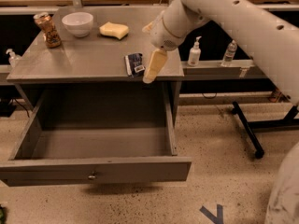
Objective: Place rxbar blueberry into top drawer
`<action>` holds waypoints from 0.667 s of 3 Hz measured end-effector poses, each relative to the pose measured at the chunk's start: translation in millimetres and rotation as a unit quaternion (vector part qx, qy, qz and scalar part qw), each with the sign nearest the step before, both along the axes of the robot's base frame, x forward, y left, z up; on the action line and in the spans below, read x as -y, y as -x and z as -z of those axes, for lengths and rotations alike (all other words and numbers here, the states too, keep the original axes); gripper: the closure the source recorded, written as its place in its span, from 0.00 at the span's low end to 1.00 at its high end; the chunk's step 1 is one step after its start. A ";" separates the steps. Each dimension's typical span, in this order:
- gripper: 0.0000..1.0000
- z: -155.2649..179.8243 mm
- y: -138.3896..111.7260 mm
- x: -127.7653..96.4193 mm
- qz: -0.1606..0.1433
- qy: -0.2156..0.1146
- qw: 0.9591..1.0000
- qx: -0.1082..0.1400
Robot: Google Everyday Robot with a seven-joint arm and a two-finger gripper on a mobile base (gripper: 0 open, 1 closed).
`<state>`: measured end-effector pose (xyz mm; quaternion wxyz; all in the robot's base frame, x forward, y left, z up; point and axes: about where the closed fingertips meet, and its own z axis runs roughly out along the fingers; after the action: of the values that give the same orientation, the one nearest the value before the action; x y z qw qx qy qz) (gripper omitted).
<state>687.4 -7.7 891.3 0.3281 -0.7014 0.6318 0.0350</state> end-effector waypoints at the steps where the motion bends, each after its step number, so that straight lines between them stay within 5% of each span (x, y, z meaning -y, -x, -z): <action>1: 0.00 22.1 -4.9 -32.9 -0.034 -0.013 0.999 -0.009; 2: 0.00 51.1 -11.4 -52.9 -0.046 -0.014 0.999 -0.025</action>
Offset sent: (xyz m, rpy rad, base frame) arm 0.0196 0.0726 -0.0801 0.0299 0.0807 0.1136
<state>698.8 45.2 840.2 0.3201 -0.7242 0.6060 0.0765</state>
